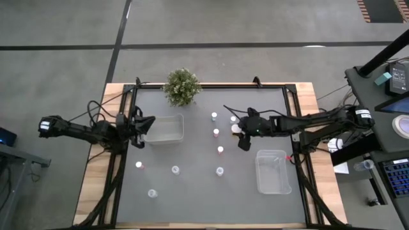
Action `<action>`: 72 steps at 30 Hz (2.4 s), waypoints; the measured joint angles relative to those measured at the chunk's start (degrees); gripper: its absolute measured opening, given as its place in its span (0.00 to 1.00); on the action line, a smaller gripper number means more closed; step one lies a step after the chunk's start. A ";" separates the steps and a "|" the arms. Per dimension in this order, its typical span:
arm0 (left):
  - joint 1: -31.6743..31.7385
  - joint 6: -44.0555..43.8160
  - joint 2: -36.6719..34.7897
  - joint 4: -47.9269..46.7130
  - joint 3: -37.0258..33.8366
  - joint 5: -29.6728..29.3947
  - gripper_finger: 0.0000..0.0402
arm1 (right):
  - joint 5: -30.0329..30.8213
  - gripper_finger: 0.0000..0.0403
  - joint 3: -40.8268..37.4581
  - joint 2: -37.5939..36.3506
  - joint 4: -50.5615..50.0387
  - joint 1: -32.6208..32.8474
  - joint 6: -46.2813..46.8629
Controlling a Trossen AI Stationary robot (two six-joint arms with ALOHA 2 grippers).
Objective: Pick and place medicine bottles into bin by pill shape (circle, oval)
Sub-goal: Put the orange pill bottle into the gray bin
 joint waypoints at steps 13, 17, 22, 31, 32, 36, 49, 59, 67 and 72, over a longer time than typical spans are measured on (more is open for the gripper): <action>0.00 6.14 -2.53 0.00 0.00 -0.14 0.00 | -0.06 0.49 10.93 3.38 -0.05 2.26 1.91; 0.00 6.26 -3.59 -0.02 -0.02 -0.13 0.00 | -0.05 0.49 17.68 8.76 0.08 3.30 2.10; 0.00 6.28 -6.96 0.82 -0.02 -0.13 0.00 | -0.76 0.49 28.67 17.98 -0.06 3.56 -0.11; -0.09 5.69 -12.23 -0.57 -0.37 4.96 0.00 | -4.70 0.49 49.83 34.86 -0.06 2.05 -4.81; -0.09 5.69 -12.44 -0.61 -0.37 5.92 0.00 | -5.03 0.49 52.03 36.73 -0.09 1.72 -4.87; -0.10 5.63 -12.87 -0.61 -0.37 8.93 0.00 | -5.08 0.49 60.84 43.69 -1.60 0.56 -6.54; -0.11 5.54 -12.79 -0.57 -0.37 9.66 0.00 | -7.88 0.49 86.92 63.07 -10.51 -1.82 -10.51; -0.11 5.56 -12.79 -0.57 -0.38 9.67 0.00 | -10.13 0.49 95.62 73.03 -12.34 -4.00 -10.24; -0.09 5.71 -12.79 -0.57 -0.37 9.66 0.00 | -12.15 0.49 95.72 75.78 -14.31 -5.36 -10.91; -0.09 5.74 -12.79 -0.58 -0.39 9.66 0.00 | -12.33 0.49 95.72 75.93 -16.50 -5.23 -12.50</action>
